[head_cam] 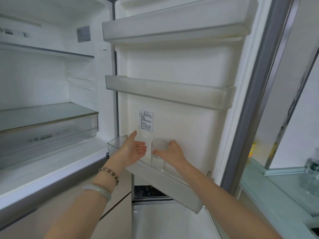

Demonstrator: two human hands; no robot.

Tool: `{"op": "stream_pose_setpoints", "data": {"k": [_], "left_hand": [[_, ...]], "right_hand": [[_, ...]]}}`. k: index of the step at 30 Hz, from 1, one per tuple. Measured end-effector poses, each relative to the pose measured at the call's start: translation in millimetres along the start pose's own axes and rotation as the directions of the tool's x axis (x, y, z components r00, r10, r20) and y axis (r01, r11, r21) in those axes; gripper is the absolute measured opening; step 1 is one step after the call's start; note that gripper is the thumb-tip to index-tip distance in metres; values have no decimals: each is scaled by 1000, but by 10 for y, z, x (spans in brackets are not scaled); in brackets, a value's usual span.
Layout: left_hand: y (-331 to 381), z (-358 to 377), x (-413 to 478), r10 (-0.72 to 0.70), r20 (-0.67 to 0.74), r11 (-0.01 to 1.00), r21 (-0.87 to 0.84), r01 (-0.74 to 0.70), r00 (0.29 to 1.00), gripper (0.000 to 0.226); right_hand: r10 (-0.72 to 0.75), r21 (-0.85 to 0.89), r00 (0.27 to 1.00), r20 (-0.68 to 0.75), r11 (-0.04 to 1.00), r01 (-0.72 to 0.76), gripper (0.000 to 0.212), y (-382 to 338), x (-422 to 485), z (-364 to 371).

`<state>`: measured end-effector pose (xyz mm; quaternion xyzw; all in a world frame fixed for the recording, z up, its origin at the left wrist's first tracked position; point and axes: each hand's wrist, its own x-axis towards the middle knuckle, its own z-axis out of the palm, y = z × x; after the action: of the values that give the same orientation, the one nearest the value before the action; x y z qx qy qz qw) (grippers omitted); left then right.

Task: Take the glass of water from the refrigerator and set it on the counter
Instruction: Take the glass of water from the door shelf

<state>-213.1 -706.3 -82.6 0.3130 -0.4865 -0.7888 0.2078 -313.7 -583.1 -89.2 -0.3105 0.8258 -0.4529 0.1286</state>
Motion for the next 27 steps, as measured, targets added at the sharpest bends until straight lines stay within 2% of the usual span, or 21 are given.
{"op": "stream_pose_setpoints", "data": {"k": [6,8,13,18,21,22,27], "left_hand": [[63,116,151,-157,123,962,241,124,980,91],[49,144,190,-171,141,952,278,127,975,90],[48,114,237,-207,169,946,286,153,964,88],[71,92,216,-201,209,960,237,150,957,102],[91,98,138,-197,195,969,190,160,961,106],[95,98,117,-197,189,969,184,162,962,107],[93,108,-111,-212,254,971,161,175,944,109]], "right_hand": [[38,6,996,77,999,-39,55,50,29,126],[34,15,994,99,999,-36,38,41,20,125],[44,-7,998,33,999,-44,27,30,12,128],[28,-22,999,-40,999,-29,31,-12,4,37],[1,-42,997,-73,999,-4,54,-99,3,-61],[-15,-46,997,-74,999,12,54,-148,-19,-109],[-114,-19,992,-57,993,113,35,-354,-205,-340]]}}
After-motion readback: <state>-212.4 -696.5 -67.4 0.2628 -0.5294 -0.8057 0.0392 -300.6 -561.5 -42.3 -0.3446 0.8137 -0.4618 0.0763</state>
